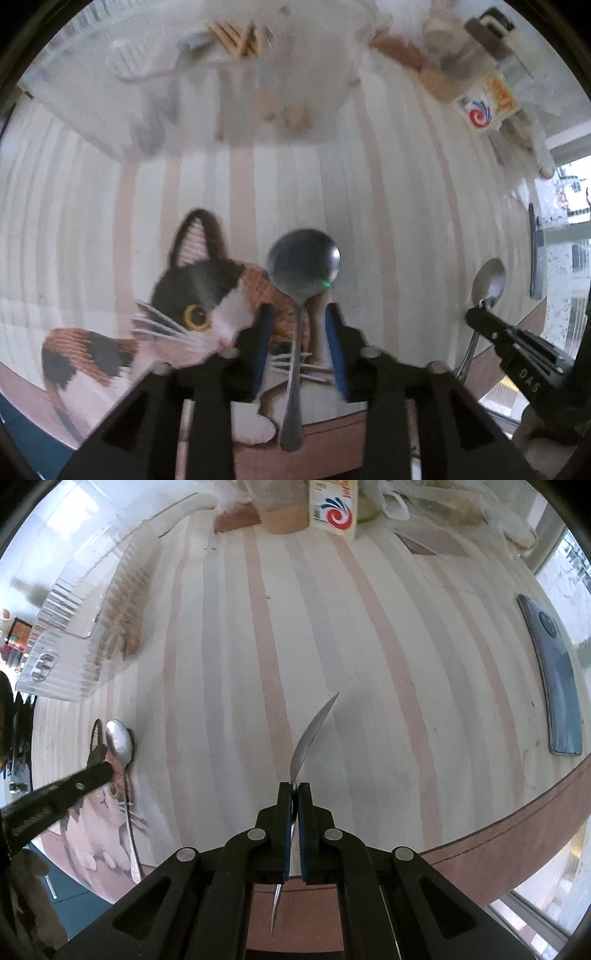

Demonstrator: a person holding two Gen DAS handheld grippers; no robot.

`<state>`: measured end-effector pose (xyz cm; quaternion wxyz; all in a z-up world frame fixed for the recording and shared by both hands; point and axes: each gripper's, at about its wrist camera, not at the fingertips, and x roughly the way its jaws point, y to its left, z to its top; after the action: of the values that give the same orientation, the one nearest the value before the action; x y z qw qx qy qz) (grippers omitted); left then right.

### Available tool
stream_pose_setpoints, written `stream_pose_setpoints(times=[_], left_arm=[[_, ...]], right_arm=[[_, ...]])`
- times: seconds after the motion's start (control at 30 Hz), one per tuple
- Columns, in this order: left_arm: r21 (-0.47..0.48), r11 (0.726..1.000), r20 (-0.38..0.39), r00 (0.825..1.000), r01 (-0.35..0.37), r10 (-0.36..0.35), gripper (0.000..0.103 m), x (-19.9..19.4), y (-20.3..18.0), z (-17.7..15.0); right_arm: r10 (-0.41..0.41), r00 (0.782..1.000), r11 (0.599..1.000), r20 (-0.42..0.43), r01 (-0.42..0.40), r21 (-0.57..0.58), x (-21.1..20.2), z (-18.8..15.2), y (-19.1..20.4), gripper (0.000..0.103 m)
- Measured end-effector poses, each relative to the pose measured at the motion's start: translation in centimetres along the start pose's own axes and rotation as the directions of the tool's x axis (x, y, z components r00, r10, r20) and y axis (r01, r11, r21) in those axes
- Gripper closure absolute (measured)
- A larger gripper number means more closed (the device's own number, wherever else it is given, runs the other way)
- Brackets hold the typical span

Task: Organize utensils
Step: 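Carry both held spoons toward the clear basket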

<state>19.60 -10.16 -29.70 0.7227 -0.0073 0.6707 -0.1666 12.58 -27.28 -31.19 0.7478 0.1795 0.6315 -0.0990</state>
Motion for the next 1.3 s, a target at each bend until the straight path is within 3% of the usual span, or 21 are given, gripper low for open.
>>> stream_pose_setpoints(times=[0.07,0.2,0.27,0.3,0.33,0.47,0.67,1.0,1.1,1.17,1.27,1.3], left_arm=[[0.035,0.999,0.018,0.999,-0.034,0.033,0.062,0.2,-1.0,0.2],[0.091,0.988,0.057,0.991,-0.127,0.122,0.064,1.1,-3.0,1.2],[0.116,0.98,0.074,0.985,-0.163,0.155,0.071,1.5,-3.8,1.6],[0.13,0.973,0.084,0.98,-0.189,0.179,0.093,1.6,-4.2,1.8],[0.14,0.972,0.089,0.98,-0.187,0.176,0.101,1.7,-4.4,1.8],[0.132,0.977,0.075,0.984,-0.168,0.159,0.103,1.1,-4.7,1.9],[0.073,0.988,0.089,0.987,-0.139,0.132,0.103,-3.1,-1.0,-1.0],[0.033,0.994,0.168,0.981,-0.109,0.102,0.103,-7.8,0.8,-1.4],[-0.001,1.0,0.153,0.988,-0.029,0.029,0.102,-7.3,2.0,-1.2],[-0.028,0.999,0.092,0.996,0.024,-0.021,0.094,-5.3,2.6,-0.6],[-0.079,0.996,0.039,0.999,0.032,-0.029,0.073,-2.8,3.4,-0.8],[-0.084,0.996,0.029,0.999,0.019,-0.016,0.071,-2.0,3.5,-0.8]], right_arm=[[-0.01,1.0,1.0,0.004,0.01,0.003,0.0,0.2,-0.5,0.1],[-0.02,1.0,1.0,0.003,0.02,0.012,-0.1,0.5,-1.4,0.1],[-0.026,1.0,1.0,0.005,0.026,0.014,0.1,0.3,-1.1,0.1],[-0.028,1.0,0.999,0.006,0.028,0.015,0.1,0.2,-1.1,0.1],[-0.028,1.0,0.999,0.006,0.028,0.015,0.2,0.2,-1.1,0.1],[-0.025,1.0,1.0,0.013,0.025,0.018,0.1,0.2,-1.1,0.1],[-0.012,0.999,0.999,0.037,0.011,0.03,-0.6,0.3,-0.9,0.1],[0.018,0.997,0.999,0.074,-0.021,0.036,-2.1,0.8,-0.7,0.1],[0.025,0.997,0.999,0.074,-0.028,0.033,-2.4,0.7,-0.5,0.1],[0.025,0.997,0.999,0.075,-0.028,0.029,-2.3,0.9,-0.2,0.1],[0.025,0.997,0.999,0.072,-0.028,0.031,-1.9,1.2,0.0,0.1],[0.021,0.997,0.999,0.071,-0.024,0.03,-1.8,1.1,0.0,0.1]])
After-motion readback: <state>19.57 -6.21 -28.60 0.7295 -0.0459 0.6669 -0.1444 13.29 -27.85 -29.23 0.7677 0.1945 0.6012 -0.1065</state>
